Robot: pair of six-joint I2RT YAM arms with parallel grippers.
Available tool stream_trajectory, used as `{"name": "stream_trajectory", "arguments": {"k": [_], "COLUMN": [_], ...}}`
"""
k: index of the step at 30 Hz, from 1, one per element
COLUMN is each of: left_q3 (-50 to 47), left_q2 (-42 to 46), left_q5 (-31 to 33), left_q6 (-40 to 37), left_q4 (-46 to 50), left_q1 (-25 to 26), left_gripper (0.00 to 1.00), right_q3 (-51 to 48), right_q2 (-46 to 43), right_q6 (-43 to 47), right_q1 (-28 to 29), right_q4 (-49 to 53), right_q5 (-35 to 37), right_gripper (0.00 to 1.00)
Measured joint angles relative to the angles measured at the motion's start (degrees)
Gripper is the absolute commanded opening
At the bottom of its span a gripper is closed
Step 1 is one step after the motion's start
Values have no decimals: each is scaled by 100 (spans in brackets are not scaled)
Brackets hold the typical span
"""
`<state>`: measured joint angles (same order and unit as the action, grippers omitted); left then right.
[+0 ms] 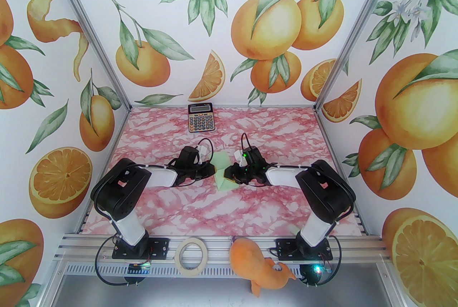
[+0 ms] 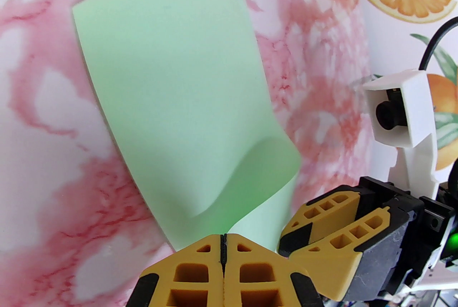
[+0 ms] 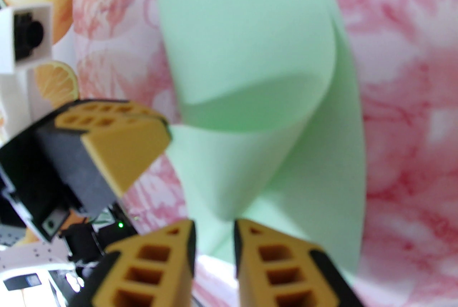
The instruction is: Fold a paper plane with a square sheet of paper (fold left side to right side)
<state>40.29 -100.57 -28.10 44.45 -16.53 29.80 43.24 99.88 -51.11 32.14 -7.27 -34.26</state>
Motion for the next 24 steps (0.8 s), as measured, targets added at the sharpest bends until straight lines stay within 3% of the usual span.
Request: {"name": "stream_trajectory", "arguments": {"k": [17, 24], "left_q3": [68, 96], "left_q2": [-48, -151], "left_q5": [-85, -83], "left_q6": [-310, -435], "left_q4": [249, 289], "left_q1": [-83, -103], "left_gripper": [0, 0], "right_q3": [-55, -55], "right_q2": [0, 0], "right_q6": [205, 262], "right_q1": [125, 181], "right_q4": [254, 271], "right_q5": [131, 133], "right_gripper": [25, 14]}}
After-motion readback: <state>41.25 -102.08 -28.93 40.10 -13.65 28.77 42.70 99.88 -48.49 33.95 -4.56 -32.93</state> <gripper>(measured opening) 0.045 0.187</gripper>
